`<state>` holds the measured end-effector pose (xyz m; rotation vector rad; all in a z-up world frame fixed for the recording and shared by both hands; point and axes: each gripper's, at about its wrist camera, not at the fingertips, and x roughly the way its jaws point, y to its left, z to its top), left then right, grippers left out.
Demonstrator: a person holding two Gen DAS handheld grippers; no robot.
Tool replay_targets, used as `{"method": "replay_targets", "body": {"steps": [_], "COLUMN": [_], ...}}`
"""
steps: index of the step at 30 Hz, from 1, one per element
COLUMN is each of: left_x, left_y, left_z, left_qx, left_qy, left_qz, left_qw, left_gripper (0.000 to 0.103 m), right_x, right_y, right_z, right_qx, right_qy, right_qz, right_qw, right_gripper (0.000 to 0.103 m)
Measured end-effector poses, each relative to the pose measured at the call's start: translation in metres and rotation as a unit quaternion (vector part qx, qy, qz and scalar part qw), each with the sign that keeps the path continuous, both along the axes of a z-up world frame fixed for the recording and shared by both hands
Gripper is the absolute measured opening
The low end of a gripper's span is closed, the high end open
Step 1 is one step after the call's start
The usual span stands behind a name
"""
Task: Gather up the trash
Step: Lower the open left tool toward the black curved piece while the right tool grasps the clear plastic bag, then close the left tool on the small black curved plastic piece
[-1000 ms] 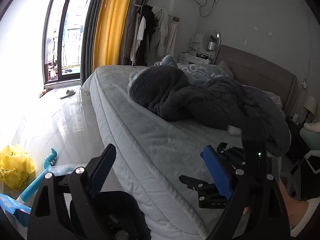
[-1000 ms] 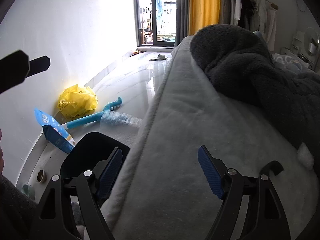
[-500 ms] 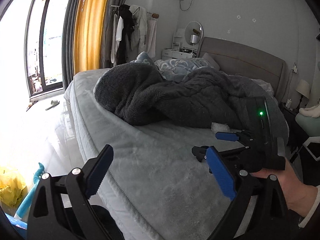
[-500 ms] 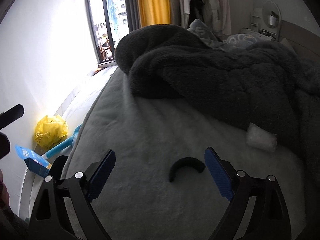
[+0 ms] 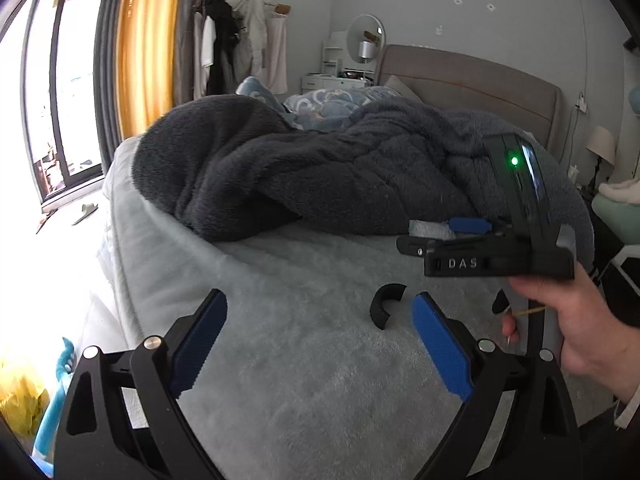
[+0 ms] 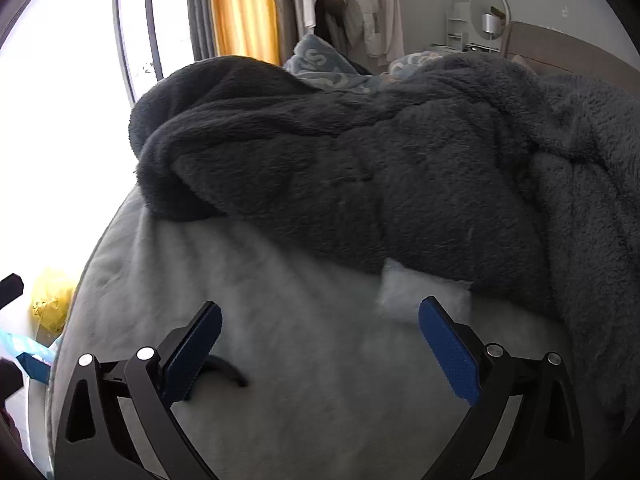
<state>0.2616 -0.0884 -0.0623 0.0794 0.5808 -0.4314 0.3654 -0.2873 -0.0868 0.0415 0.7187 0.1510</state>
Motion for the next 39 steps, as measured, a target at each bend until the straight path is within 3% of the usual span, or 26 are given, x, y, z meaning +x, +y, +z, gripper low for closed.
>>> {"method": "replay_targets", "body": {"steps": [13,20,24,27,28,31,33,37,39], "left_x": [0.042,0.052,0.054,0.054,0.054,0.055,0.055,0.061,0.062], "left_y": [-0.038,-0.053,-0.062,-0.07,-0.072,-0.074,-0.075,-0.08,-0.083], "left_z": [-0.04,-0.05,-0.056,-0.062,-0.063,-0.065,-0.066,-0.067,-0.07], "left_qx": [-0.016,-0.005,0.014,0.033,0.037,0.041,0.037,0.03,0.031], "left_qy": [0.049,0.067,0.074,0.08,0.08,0.082,0.084,0.094,0.098], "left_qz": [-0.049,-0.065,-0.07,-0.074,-0.075,-0.078,-0.076,-0.077,-0.078], "left_qw": [0.9975,0.9956,0.9947,0.9936,0.9932,0.9927,0.9928,0.9922,0.9917], "left_gripper": [0.087,0.079,0.072,0.066,0.064,0.062,0.059,0.048,0.045], "right_x": [0.04,0.052,0.05,0.045,0.044,0.037,0.033,0.028,0.02], "right_y": [-0.033,-0.055,-0.071,-0.077,-0.079,-0.084,-0.089,-0.105,-0.118], "right_z": [-0.034,-0.043,-0.043,-0.041,-0.04,-0.036,-0.031,-0.029,-0.028], "right_qx": [-0.003,0.045,0.083,0.085,0.083,0.067,0.066,0.061,0.057], "right_qy": [0.045,0.062,0.054,0.049,0.047,0.045,0.044,0.045,0.042], "right_qz": [-0.04,-0.044,-0.037,-0.035,-0.035,-0.045,-0.049,-0.05,-0.047], "right_qw": [0.998,0.996,0.994,0.995,0.995,0.996,0.996,0.996,0.996], "right_gripper": [0.1,0.1,0.1,0.1,0.098,0.07,0.065,0.044,0.041]}}
